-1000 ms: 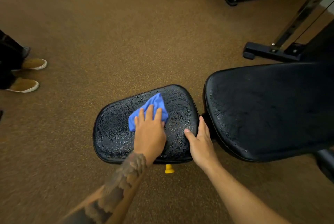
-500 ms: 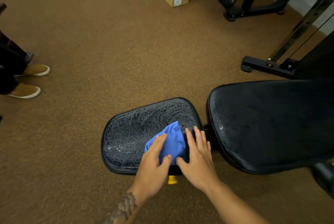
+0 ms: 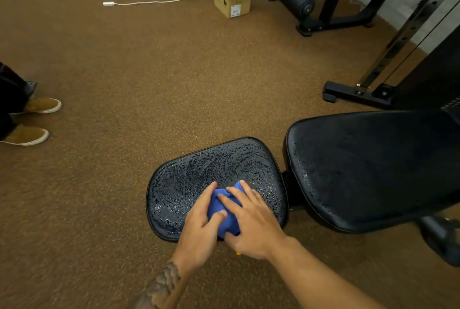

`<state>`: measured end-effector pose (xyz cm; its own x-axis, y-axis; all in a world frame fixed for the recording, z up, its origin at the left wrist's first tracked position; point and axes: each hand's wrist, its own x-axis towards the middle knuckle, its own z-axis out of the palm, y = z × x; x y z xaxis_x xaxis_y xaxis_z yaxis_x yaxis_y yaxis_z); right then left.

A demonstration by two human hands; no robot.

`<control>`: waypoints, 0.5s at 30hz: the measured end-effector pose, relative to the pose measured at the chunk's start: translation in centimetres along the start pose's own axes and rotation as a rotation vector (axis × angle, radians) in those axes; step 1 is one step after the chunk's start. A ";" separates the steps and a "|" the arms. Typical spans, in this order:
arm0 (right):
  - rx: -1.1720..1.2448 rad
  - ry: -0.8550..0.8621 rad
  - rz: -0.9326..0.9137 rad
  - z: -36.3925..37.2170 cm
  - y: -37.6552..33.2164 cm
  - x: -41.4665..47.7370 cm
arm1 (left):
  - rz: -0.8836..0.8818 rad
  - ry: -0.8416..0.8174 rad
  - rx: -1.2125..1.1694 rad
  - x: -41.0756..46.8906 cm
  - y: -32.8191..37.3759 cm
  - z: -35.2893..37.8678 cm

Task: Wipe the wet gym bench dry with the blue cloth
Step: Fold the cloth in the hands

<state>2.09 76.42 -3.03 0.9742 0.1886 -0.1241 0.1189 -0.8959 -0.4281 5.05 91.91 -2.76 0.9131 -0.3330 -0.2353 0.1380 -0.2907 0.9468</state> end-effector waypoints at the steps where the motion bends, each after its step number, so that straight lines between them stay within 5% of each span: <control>1: -0.004 0.007 -0.007 0.2 0.0 -0.1 | 0.010 0.003 0.030 -0.1 0.1 0.1; 15: 0.211 0.214 0.087 -1.3 -0.7 -1.1 | 0.180 0.003 0.210 -0.6 2.1 1.1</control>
<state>1.15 76.35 -1.43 0.9999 0.0057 0.0133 0.0125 -0.7974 -0.6033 4.40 90.48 -0.89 0.9169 -0.3936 -0.0665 -0.1090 -0.4070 0.9069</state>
